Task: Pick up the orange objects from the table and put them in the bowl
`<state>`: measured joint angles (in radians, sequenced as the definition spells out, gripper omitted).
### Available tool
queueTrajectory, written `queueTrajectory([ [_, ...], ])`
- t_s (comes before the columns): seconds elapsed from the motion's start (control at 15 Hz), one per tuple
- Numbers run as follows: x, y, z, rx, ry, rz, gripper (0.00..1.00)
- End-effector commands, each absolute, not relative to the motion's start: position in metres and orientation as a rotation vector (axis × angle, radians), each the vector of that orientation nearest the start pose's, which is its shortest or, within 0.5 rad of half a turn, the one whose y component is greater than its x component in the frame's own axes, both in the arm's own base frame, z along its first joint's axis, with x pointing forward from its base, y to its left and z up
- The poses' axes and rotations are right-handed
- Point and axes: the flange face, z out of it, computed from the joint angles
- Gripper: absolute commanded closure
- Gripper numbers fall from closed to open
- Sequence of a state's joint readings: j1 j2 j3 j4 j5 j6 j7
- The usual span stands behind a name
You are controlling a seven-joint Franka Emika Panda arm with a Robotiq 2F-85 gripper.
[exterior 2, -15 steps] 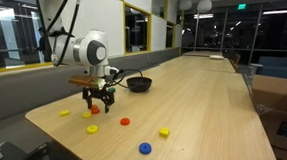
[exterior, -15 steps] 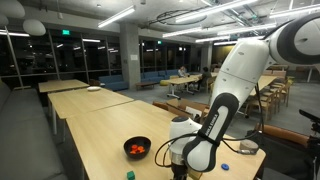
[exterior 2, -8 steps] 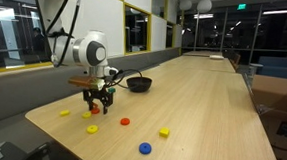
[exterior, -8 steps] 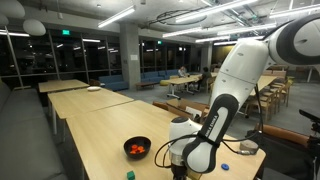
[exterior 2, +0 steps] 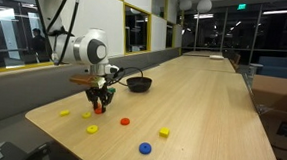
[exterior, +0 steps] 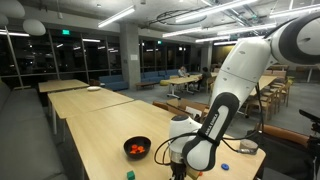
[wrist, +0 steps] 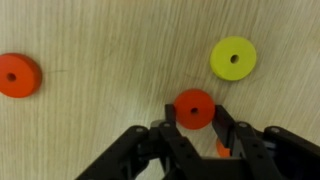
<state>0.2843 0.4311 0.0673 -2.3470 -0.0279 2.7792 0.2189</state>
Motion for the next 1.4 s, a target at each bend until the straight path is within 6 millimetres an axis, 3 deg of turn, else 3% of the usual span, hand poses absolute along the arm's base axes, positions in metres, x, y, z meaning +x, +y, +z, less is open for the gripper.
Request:
queueTrajectory([
  [0.0, 0.483, 0.177, 0.163, -3.140, -0.200, -0.056, 0.75],
  [0.13, 0.492, 0.171, 0.178, -3.152, -0.176, -0.094, 0.74],
  [0.4, 0.532, 0.151, 0.225, -3.164, -0.154, -0.182, 0.74],
  [0.8, 0.617, 0.121, 0.286, -3.170, -0.160, -0.247, 0.74],
  [1.07, 0.675, 0.103, 0.308, -3.161, -0.200, -0.251, 0.74],
  [1.33, 0.717, 0.092, 0.310, -3.140, -0.288, -0.216, 0.74],
])
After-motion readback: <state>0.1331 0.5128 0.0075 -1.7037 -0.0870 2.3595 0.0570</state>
